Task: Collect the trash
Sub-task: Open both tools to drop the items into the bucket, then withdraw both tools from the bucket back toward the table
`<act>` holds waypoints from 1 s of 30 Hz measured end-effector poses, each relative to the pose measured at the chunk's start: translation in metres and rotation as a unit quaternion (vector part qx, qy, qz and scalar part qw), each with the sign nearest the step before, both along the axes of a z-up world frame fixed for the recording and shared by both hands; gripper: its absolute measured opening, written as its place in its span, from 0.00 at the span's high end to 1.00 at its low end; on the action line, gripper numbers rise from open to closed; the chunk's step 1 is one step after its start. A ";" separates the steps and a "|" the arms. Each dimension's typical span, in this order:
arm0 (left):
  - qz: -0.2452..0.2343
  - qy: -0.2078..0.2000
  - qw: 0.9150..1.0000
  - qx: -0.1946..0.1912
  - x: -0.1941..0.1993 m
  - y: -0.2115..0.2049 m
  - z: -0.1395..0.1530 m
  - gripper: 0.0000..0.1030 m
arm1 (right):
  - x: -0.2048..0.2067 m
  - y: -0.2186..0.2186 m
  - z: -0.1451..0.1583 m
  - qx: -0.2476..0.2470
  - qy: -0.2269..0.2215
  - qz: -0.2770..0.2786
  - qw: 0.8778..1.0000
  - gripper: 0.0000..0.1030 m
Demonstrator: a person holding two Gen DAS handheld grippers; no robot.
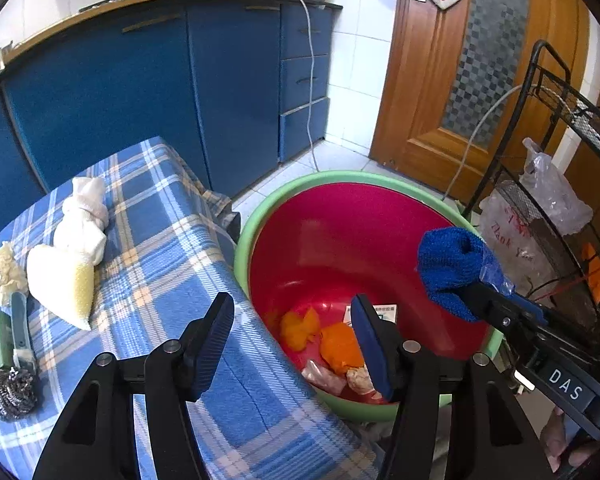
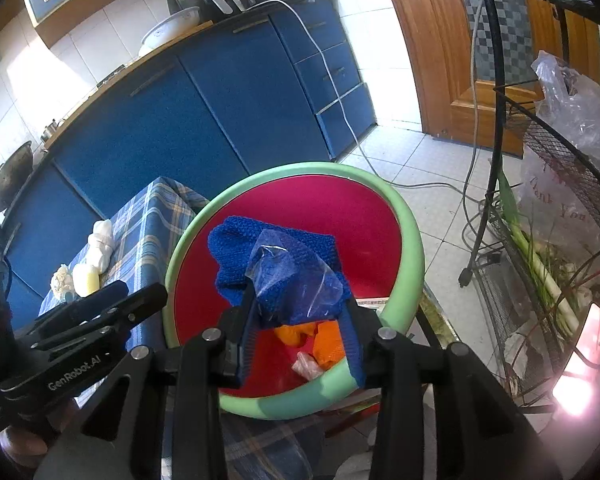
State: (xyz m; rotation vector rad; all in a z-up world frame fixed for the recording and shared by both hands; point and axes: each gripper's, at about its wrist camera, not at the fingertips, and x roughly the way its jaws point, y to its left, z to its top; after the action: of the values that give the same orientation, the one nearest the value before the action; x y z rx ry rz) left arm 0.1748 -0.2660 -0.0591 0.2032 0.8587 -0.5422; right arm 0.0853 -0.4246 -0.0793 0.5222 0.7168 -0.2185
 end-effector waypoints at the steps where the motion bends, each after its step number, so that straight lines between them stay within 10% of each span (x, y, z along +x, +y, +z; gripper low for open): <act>1: 0.002 -0.001 1.000 -0.001 0.000 0.002 0.002 0.40 | 0.000 0.001 0.001 0.000 -0.001 0.002 1.000 0.58; 9: 0.023 -0.010 1.000 -0.010 0.002 0.022 0.014 0.39 | 0.001 0.008 0.005 -0.014 -0.002 0.000 1.000 0.44; 30: 0.157 -0.055 0.986 -0.019 0.049 0.144 0.047 0.39 | 0.026 0.051 0.024 -0.040 -0.005 0.028 0.999 0.43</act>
State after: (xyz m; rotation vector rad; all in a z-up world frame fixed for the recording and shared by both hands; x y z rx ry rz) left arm 0.2236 -0.1221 -0.0117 0.0596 0.7541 -0.2492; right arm 0.1112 -0.3737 -0.0548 0.4259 0.7083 -0.1907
